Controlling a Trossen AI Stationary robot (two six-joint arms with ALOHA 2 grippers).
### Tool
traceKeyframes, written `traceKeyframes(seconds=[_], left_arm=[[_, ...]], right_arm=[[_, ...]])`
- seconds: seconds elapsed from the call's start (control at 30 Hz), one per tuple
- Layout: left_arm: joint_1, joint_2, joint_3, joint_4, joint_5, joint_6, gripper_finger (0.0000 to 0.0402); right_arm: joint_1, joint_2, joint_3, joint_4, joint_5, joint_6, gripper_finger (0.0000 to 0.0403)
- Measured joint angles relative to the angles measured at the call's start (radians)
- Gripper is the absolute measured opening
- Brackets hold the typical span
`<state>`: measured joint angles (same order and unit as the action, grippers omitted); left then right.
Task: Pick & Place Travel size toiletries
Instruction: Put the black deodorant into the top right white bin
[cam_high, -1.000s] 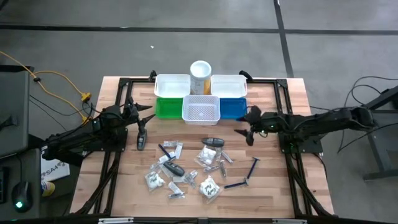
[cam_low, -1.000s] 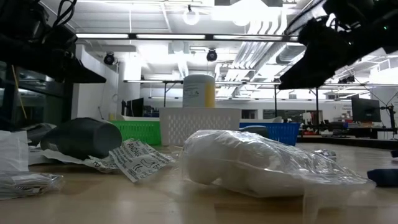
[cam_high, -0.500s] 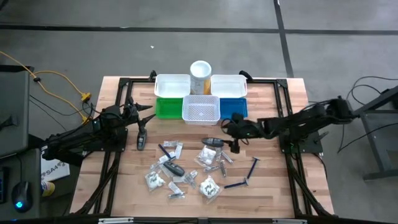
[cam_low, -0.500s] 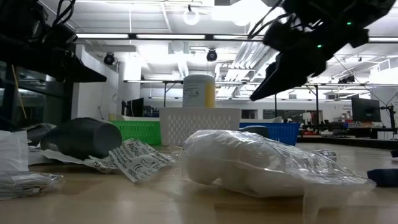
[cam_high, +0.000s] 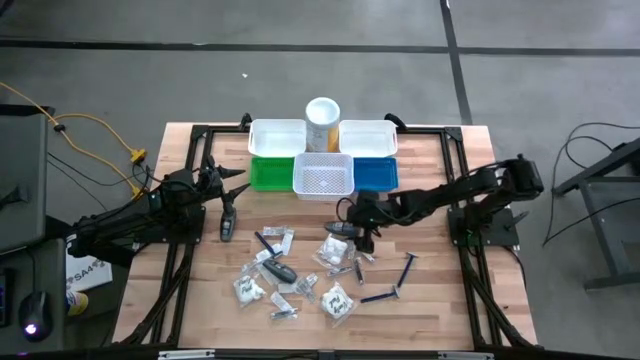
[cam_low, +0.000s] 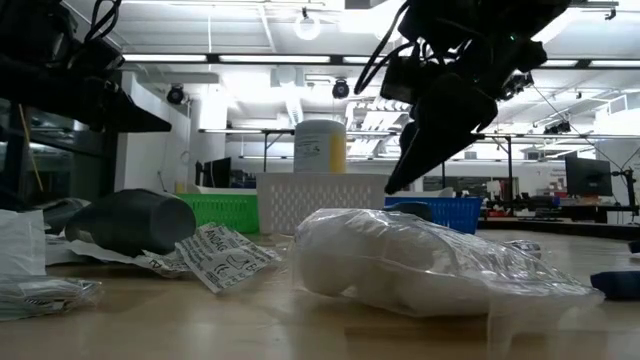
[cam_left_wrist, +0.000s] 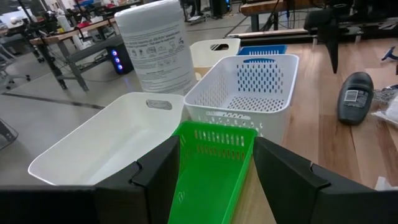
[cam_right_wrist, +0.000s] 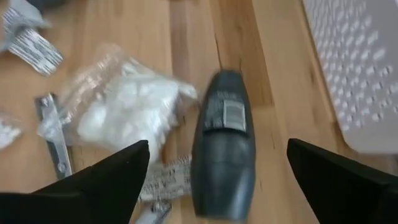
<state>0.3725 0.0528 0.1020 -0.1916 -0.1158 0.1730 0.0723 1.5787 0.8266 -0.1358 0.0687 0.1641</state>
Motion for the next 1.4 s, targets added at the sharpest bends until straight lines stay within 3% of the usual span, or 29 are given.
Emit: traceKeyframes(seconds=[0.23, 0.6, 0.93, 1.23, 1.4], left_arm=[[0.0, 0.0, 0.0, 0.001, 0.0, 0.001, 0.0203], [0.0, 0.0, 0.003, -0.012, 0.0, 0.003, 0.0203], [0.0, 0.0, 0.003, -0.017, 0.0, 0.005, 0.0203], [0.0, 0.0, 0.003, -0.018, 0.0, 0.005, 0.0203], [0.0, 0.0, 0.003, -0.019, 0.0, 0.005, 0.0203]], right_arm=[[0.0, 0.004, 0.003, -0.02, 0.009, -0.002, 0.0335], [-0.009, 0.15, 0.011, 0.071, 0.006, -0.005, 0.0306], [-0.04, 0.173, 0.025, 0.06, 0.003, 0.018, 0.0274], [-0.042, 0.197, 0.024, 0.077, 0.007, 0.024, 0.0204], [-0.042, 0.163, 0.023, 0.073, -0.017, 0.028, 0.0204]])
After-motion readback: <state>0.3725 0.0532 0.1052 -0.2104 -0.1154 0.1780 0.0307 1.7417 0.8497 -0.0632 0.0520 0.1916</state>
